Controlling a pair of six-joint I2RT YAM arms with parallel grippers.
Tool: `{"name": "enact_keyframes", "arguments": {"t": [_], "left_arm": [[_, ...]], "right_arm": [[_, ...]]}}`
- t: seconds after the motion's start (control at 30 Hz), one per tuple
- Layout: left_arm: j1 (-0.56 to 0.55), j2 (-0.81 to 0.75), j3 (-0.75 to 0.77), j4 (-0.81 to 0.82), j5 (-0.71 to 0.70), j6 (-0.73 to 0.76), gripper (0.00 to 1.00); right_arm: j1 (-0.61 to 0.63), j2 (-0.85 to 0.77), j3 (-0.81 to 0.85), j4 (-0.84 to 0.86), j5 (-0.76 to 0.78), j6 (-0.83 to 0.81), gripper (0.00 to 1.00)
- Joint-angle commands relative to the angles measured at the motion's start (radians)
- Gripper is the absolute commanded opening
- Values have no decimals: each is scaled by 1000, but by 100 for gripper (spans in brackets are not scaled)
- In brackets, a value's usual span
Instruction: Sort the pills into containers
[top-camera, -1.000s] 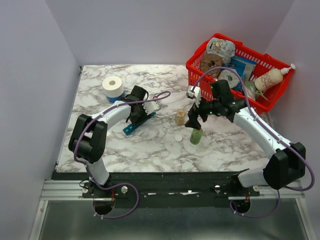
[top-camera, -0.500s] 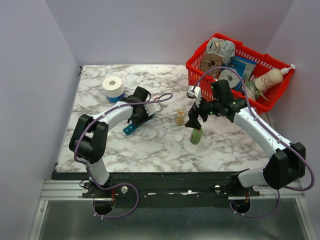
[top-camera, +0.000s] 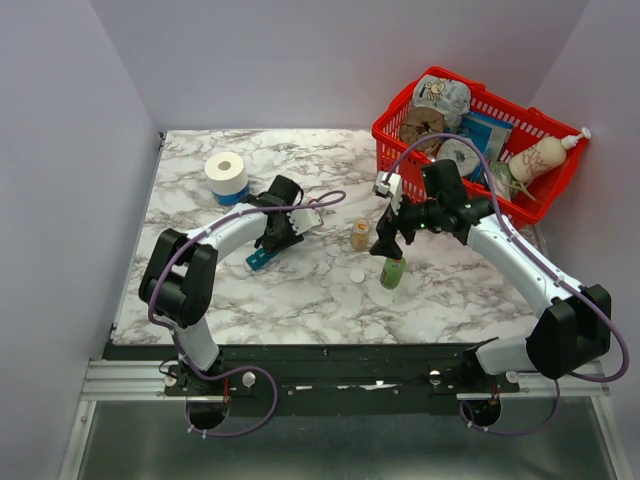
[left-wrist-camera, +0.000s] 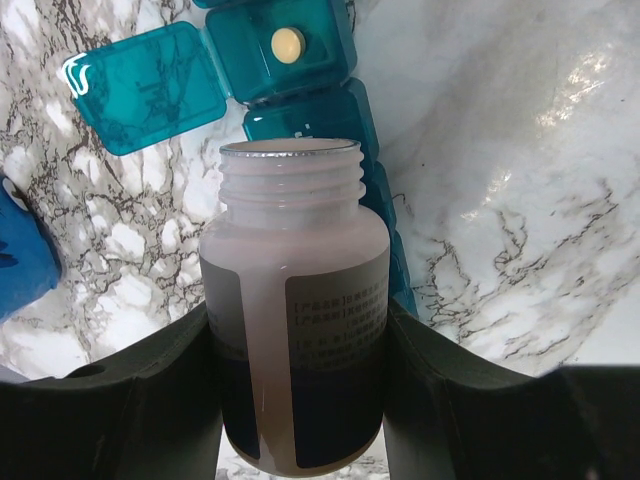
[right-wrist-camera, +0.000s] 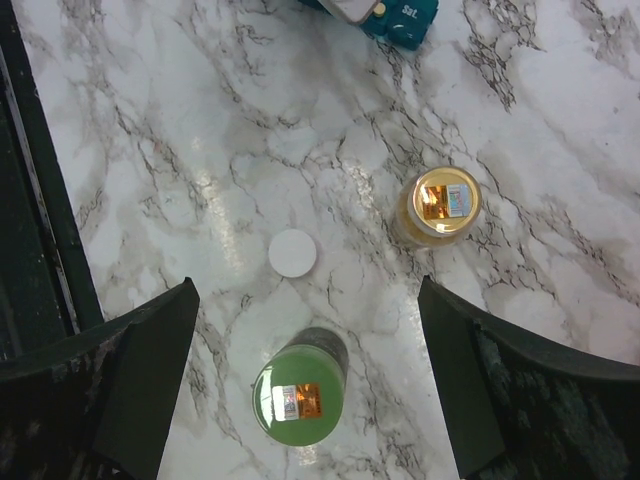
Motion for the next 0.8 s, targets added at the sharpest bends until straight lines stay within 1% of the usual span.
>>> {"name": "enact_keyframes", "arguments": {"t": [0.0,0.13,0.43,0.77], "left_arm": [[-18,3,32,-36,-58,-12,0],[-26,11,40,-44,-76,-20,0],[-26,31,67,-30,-64,-43,0],[-26,57,90,-64,-81,-45,0]], "right_arm": [[-7,4,-13,15,-43,7,100],[-7,6,-14,13,-48,7,100],[-9,7,-13,12,-57,8,100],[-9,15,-13,10,-60,8,100]]}}
